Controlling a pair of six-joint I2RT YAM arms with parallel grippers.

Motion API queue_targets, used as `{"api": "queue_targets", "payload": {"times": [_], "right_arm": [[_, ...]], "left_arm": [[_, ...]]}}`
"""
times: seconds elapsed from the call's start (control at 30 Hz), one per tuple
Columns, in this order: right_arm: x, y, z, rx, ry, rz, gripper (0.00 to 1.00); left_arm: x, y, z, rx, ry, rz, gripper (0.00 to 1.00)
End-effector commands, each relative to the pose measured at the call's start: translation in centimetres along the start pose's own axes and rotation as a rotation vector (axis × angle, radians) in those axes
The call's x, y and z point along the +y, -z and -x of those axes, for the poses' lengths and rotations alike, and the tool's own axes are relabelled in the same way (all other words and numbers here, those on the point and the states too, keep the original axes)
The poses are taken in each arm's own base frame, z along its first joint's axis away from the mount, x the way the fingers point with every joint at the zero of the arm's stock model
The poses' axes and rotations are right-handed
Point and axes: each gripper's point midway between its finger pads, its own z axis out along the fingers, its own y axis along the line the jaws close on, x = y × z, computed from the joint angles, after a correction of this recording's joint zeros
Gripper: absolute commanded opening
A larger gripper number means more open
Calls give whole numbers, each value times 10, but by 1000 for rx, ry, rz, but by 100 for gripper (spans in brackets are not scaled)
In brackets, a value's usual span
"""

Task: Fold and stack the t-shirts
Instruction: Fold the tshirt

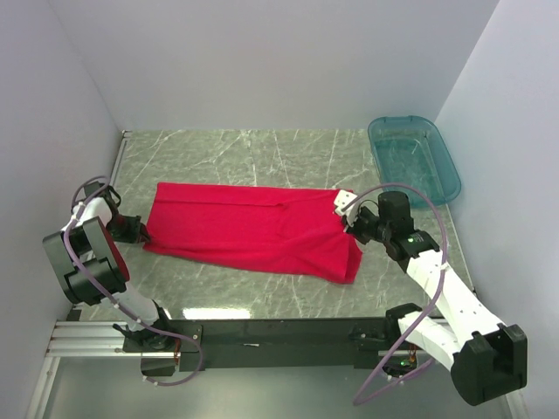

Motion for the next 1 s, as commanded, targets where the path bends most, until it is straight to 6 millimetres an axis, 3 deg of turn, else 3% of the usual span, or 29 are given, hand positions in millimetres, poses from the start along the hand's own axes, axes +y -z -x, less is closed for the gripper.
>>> {"api": "queue_targets", "payload": {"times": [0.0,0.23,0.37,0.6,0.97], "right_arm": [[-25,6,27,-63,25,-75,0],[-24,7,28,-70,27,-73,0],[-23,13,34,-94,36,-79,0],[-15,17,35,-119,42,-68,0],[-13,32,49,-175,71,-83,0]], "left_arm": [[-17,10,8,-25,-6,-41,7],[-13,30,5,-41,-45,-63,8],[2,47,-1,-63,-38,-71,9],[37,56,-6,-104,12,-50,9],[61,78,-13,-155,65,-57,10]]}}
